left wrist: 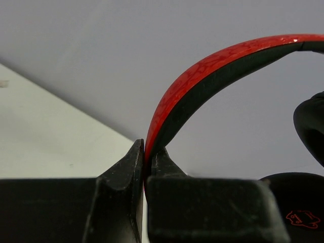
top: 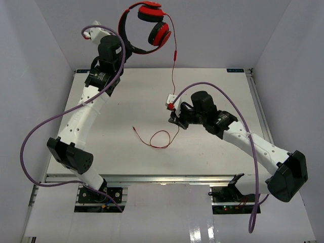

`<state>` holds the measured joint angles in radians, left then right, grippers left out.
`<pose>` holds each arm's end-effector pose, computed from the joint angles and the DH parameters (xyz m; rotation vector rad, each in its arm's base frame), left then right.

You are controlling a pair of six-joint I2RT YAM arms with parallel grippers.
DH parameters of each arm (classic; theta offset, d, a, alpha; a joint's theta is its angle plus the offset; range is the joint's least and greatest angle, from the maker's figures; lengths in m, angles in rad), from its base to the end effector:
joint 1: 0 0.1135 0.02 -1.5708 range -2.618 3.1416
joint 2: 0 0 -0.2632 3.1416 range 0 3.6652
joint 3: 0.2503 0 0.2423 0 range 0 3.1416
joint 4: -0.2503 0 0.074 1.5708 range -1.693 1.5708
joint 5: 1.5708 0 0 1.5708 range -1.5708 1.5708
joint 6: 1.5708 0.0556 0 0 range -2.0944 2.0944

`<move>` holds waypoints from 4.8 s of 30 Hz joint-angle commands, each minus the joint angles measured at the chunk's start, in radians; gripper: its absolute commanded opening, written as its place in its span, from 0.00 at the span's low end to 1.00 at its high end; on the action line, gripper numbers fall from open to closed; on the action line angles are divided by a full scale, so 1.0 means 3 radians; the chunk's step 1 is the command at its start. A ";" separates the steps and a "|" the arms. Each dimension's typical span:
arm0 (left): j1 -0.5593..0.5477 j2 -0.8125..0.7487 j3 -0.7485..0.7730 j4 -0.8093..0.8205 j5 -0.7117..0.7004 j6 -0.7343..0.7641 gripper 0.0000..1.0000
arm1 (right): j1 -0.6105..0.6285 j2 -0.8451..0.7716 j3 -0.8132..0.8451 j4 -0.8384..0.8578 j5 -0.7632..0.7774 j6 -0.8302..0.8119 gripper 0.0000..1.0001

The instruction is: Wrap the headphones

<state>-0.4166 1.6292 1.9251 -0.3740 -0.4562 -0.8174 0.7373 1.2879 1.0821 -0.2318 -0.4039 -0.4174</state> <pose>0.3446 -0.1257 0.4924 -0.6691 1.5316 -0.5650 0.2088 0.2192 0.3240 -1.3137 1.5381 0.6087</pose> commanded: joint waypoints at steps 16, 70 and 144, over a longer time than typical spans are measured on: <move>-0.0570 0.0231 -0.0995 0.0207 0.0992 0.2129 0.00 | 0.0118 -0.0189 0.1163 -0.0896 0.2749 -0.2592 0.08; -0.0680 -0.0827 -0.1220 0.1001 0.2130 0.0510 0.00 | -0.1459 0.0187 -0.0519 0.2962 -0.2883 0.2448 0.66; -0.0538 -0.0437 -0.1354 0.1520 -0.0577 0.0832 0.00 | 0.0238 -0.0514 0.0495 -0.1447 0.1956 -0.2742 0.08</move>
<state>-0.5965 1.4745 1.4670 0.0433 -0.6157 -0.5272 0.7951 1.1448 1.2494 -0.5831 0.0683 -1.0557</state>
